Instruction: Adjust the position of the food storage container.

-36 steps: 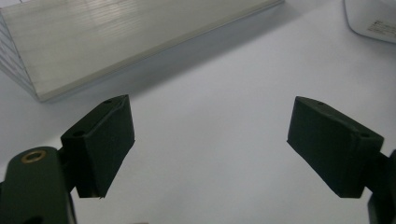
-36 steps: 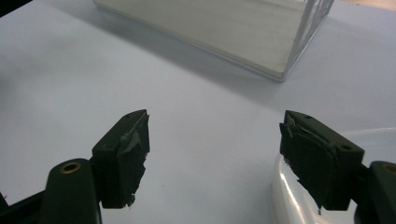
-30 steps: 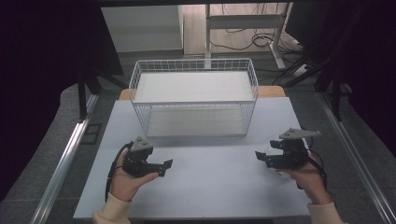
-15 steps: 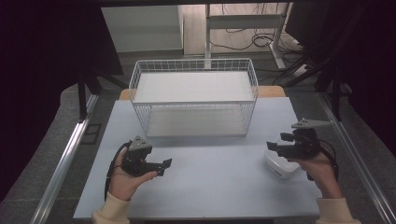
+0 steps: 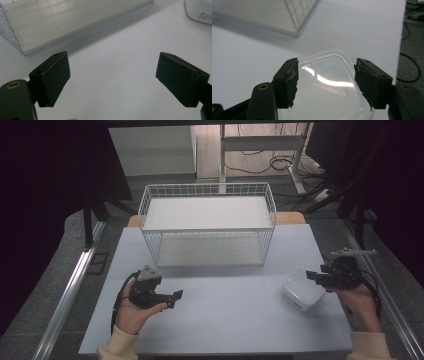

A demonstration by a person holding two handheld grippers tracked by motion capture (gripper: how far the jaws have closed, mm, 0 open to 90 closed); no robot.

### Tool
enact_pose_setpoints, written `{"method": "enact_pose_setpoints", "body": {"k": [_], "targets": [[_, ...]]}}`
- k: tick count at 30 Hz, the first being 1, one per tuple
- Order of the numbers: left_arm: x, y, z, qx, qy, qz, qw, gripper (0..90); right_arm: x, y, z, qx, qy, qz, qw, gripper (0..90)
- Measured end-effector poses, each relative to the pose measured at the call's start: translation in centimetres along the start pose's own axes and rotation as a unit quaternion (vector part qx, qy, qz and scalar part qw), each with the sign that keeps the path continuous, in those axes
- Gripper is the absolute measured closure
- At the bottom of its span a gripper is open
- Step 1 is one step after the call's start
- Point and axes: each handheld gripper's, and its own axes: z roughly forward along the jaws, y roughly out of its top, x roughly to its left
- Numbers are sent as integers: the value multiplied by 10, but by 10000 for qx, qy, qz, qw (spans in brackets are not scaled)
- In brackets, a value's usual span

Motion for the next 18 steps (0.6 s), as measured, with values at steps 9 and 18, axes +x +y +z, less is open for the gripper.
{"method": "enact_pose_setpoints", "body": {"k": [9, 18], "targets": [[-1, 0, 1, 6, -2, 35, 10000, 124, -36, -14, -3, 188, -453, 338, 9982, 517], [-2, 0, 1, -19, 50, 75, 10000, 130, -59, -27, -1, 497, -728, 343, 9955, 814]]}}
